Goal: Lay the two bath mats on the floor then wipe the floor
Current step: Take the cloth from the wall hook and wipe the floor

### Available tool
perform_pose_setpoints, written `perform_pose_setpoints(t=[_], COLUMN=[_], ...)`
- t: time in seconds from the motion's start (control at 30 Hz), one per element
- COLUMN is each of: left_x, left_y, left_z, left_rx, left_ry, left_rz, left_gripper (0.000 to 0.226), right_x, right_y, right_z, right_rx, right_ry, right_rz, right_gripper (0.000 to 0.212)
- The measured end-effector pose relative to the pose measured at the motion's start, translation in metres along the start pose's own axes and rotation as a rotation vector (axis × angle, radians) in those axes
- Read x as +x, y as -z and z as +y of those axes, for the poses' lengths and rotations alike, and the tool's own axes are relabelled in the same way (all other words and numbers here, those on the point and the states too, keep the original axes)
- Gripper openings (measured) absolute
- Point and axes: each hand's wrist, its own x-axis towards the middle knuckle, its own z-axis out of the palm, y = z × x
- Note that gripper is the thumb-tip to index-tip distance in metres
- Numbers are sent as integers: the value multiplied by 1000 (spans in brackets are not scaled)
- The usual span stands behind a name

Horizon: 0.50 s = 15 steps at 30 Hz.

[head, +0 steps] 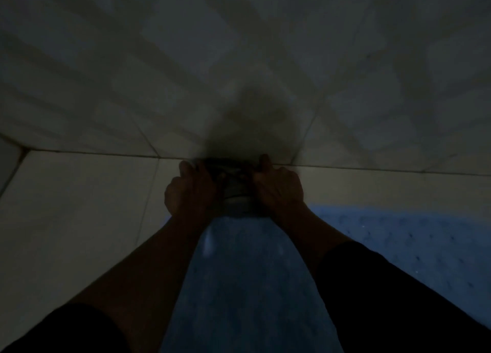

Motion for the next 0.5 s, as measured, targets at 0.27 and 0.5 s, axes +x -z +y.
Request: perform_pose_setpoints(t=[0.27, 0.5], left_x=[-29, -52], left_y=[-21, -39], left_z=[99, 172], left_rx=[56, 128], left_ry=[-21, -21], left_rz=[-41, -44], left_gripper=[60, 62], right_x=[-36, -58], right_y=[0, -13], right_z=[103, 175], right_rx=[-35, -5], right_ry=[18, 15], right_rz=[34, 74], right_gripper=[42, 41])
